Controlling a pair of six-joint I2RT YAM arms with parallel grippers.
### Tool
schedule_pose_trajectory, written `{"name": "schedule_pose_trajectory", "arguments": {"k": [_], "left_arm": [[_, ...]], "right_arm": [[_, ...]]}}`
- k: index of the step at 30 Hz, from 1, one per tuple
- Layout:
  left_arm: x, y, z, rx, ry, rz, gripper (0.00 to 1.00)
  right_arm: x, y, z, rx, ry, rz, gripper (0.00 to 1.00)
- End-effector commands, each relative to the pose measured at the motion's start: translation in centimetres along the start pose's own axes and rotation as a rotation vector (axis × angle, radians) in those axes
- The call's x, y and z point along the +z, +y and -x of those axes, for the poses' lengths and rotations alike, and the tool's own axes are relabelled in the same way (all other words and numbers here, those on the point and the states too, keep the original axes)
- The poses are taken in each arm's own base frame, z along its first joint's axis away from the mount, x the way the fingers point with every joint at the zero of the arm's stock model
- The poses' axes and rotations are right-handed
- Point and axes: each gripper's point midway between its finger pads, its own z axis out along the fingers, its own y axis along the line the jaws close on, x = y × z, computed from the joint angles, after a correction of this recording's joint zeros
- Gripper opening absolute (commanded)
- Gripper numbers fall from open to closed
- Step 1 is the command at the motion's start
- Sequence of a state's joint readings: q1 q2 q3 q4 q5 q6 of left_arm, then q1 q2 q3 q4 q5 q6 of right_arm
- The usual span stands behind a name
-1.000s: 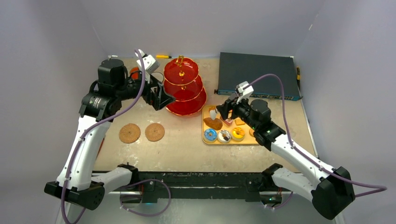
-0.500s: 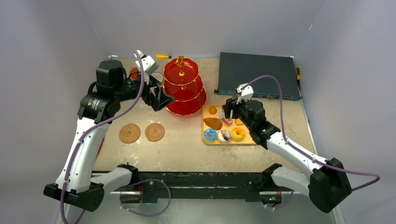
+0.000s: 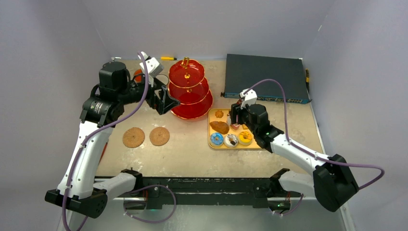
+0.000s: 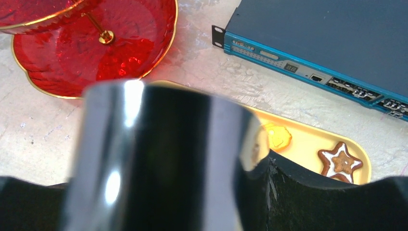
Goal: Serve the afternoon tea
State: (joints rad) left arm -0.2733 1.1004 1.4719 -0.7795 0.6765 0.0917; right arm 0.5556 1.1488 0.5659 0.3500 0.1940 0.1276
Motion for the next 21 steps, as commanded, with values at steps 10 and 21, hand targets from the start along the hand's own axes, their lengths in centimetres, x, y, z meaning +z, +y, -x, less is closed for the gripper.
{"name": "schedule_pose_trajectory", "arguments": {"k": [10,21], "left_arm": [[-0.6,-0.5,1.5,0.055,-0.046,-0.008,0.99],[-0.5,-0.4,1.4,0.052,-0.045,-0.005,0.99]], "right_arm": [[1.3,0.4,0.9,-0.033,-0.028,-0.023,0.44],[-1.3,2.4,10.5,-0.019,-0.239,0.024,0.29]]}}
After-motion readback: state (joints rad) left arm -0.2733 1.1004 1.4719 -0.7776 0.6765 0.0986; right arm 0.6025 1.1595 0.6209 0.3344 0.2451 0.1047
